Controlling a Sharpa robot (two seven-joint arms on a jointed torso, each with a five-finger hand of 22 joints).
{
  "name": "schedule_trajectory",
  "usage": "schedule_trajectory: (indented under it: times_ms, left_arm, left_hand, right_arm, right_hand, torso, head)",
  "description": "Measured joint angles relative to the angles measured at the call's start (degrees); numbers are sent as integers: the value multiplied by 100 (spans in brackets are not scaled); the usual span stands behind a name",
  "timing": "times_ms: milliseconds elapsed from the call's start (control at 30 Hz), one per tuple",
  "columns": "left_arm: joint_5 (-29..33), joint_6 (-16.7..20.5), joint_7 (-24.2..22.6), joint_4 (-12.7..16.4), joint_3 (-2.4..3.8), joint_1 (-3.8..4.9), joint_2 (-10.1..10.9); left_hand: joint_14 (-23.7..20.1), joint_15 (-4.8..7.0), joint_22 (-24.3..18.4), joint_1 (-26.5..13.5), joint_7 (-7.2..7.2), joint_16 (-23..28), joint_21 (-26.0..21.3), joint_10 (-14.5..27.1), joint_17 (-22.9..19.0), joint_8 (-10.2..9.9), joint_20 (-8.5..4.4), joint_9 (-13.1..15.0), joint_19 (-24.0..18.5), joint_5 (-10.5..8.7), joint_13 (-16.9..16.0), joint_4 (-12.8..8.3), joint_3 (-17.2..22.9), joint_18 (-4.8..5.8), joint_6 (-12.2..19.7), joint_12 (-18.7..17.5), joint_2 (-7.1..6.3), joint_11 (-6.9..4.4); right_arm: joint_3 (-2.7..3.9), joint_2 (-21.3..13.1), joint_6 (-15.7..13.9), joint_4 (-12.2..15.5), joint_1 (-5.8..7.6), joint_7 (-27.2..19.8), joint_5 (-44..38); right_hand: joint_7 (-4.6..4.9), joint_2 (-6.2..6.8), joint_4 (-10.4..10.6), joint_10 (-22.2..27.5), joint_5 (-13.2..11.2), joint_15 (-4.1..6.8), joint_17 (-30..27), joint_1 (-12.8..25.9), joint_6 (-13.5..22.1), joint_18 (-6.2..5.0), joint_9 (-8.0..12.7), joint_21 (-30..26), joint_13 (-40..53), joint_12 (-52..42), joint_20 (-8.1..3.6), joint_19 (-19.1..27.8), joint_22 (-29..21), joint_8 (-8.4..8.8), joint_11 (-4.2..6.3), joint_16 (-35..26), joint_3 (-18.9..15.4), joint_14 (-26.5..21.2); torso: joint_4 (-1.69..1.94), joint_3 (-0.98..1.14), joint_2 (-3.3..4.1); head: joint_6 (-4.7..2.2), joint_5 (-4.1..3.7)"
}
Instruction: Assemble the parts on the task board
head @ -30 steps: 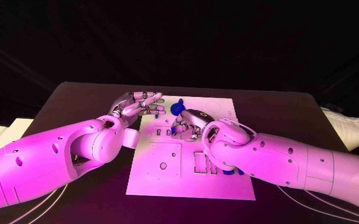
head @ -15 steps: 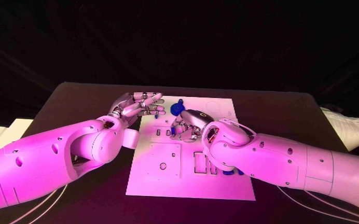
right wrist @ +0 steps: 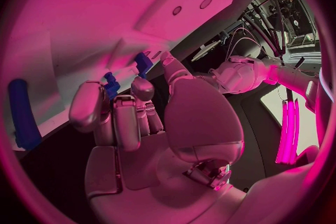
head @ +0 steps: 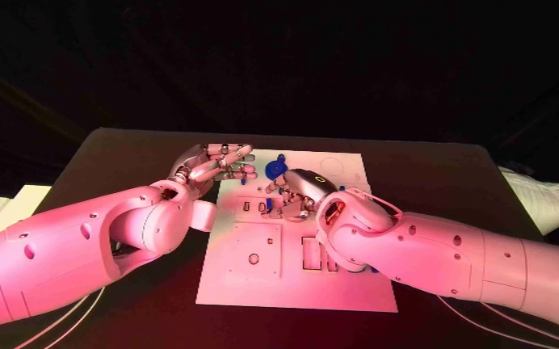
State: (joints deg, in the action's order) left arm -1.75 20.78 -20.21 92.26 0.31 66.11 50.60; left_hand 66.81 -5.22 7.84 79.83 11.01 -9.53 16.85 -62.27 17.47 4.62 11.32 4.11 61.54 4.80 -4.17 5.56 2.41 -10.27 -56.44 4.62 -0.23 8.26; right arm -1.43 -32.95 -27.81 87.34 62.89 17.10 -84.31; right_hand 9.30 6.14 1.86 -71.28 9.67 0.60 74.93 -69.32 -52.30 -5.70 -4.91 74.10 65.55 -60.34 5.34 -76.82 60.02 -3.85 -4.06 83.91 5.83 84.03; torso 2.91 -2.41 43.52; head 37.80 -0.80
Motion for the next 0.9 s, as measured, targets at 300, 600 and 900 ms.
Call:
schedule_trajectory:
  times_ms: [300, 600, 900]
  left_arm:
    - [-110, -8, 117, -66, 0, 0, 24]
    - [-1461, -302, 1500, -239, -8, 113, 32]
    - [-3175, -1107, 3384, -544, -3, 611, -284]
  left_hand:
    - [816, 247, 326, -84, -89, -692, 632, -201, 589, -34, -255, 0, 757, 0, -7, -68, 13, 0, -90, -31, 83, -146]
    - [1723, 709, 3242, -656, -428, -5977, 3606, -1488, 5243, 298, -714, 136, 1971, 0, -866, 393, -98, 291, -576, 1190, 236, -585]
    - [1717, 841, 6082, -1125, -665, -8020, 5970, -947, 5749, 1340, -887, 830, 2223, 0, -3886, 1034, -692, 584, -592, 4352, 127, -809]
  right_arm:
    - [97, -675, -255, 499, 246, -1310, 506]
    - [113, -1715, 117, 882, 884, -2526, 2065]
    - [114, -2356, 330, 816, 1246, -2732, 3348]
  right_hand:
    - [13, -169, 21, -28, 0, 0, 1, -213, 13, 0, -26, -21, 75, -126, 22, 21, -14, -61, -27, 17, -70, 0]
    - [-55, -378, -69, 151, 132, 0, 0, -483, -180, -1, -94, -312, -163, 75, 0, 225, -474, -230, 9, -275, -75, 0]
    - [-56, -378, -69, 151, 132, 0, 0, -483, -181, 0, -97, -312, -156, 75, 0, 225, -451, -235, 10, -275, -75, 0]
  torso:
    - [-7, 7, -8]
    - [-49, 37, -80]
    - [-67, 75, -199]
  head:
    - [30, 15]
    - [109, 49]
    - [168, 57]
